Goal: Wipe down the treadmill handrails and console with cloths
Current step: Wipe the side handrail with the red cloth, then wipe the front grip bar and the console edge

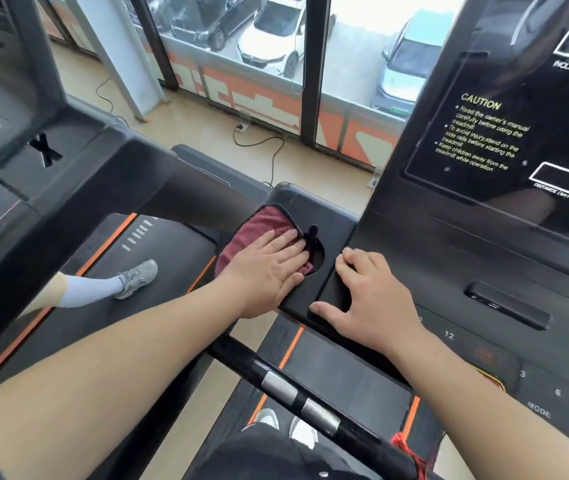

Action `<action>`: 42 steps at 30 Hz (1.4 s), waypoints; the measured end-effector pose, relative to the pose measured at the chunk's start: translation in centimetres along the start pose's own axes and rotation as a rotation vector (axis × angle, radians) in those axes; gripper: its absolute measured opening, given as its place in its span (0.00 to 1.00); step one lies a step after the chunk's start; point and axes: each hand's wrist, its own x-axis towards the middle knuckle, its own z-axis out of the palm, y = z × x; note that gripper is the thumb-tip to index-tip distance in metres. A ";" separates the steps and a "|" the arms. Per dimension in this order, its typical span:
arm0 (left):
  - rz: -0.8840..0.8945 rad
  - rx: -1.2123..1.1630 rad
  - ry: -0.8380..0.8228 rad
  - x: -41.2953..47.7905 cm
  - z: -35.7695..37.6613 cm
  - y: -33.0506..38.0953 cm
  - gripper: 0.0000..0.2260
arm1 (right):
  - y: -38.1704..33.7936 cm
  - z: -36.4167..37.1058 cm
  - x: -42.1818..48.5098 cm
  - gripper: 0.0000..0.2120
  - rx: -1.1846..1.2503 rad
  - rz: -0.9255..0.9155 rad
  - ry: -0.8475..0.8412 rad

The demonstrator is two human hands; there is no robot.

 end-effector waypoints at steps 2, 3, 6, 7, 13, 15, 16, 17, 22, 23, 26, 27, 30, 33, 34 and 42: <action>-0.030 0.022 0.058 -0.1 0.4 0.2 0.29 | 0.0 -0.1 0.0 0.46 0.000 -0.010 -0.011; -0.052 0.028 0.093 -0.2 0.4 0.4 0.30 | 0.1 -0.2 -0.1 0.46 0.003 -0.015 -0.015; -0.145 -0.041 0.210 -0.6 0.7 2.6 0.27 | 0.2 -0.6 0.0 0.47 0.011 -0.019 -0.042; -0.177 -0.079 0.249 -0.7 0.9 3.6 0.25 | 0.2 -0.7 0.0 0.48 0.011 -0.020 -0.051; -0.243 -0.425 0.267 -2.1 0.3 4.6 0.21 | 0.0 -1.2 0.0 0.54 0.025 -0.011 -0.116; -0.184 -0.429 0.277 -3.1 0.6 4.2 0.22 | -0.2 -1.5 0.1 0.54 0.039 -0.003 -0.150; -0.159 -0.400 0.344 -3.8 0.8 4.2 0.21 | -0.3 -1.7 0.1 0.54 0.045 0.001 -0.169; -0.158 -0.363 0.419 -4.4 1.2 4.1 0.20 | -0.4 -1.9 0.2 0.54 0.048 0.007 -0.186; -0.470 -0.599 0.485 -6.5 0.4 4.3 0.11 | -1.5 -1.3 -0.5 0.47 0.118 0.053 -0.123; -0.537 -0.784 0.478 -6.9 0.1 4.0 0.10 | -1.9 -0.7 -1.2 0.43 0.170 0.058 -0.059; -0.702 -1.082 0.519 -9.1 -0.4 2.4 0.10 | -3.9 1.2 -3.8 0.31 0.243 0.001 0.112; -0.740 -1.105 0.518 -10.1 -0.4 1.8 0.10 | -4.6 1.8 -4.8 0.27 0.257 -0.010 0.145; -0.770 -1.132 0.573 -12.9 -1.6 -0.2 0.10 | -6.9 3.2 -7.3 0.18 0.275 -0.026 0.230; -0.675 -1.049 0.632 -15.6 -3.8 -0.6 0.09 | -8.8 4.4 -9.6 0.15 0.297 0.024 0.198; -0.606 -0.963 0.648 -16.6 -4.2 -0.3 0.08 | -9.1 4.7 -10.5 0.17 0.321 0.075 0.149; -0.085 -0.293 0.320 -17.2 5.7 5.3 0.23 | -8.3 5.2 -18.3 0.46 0.149 0.461 -0.166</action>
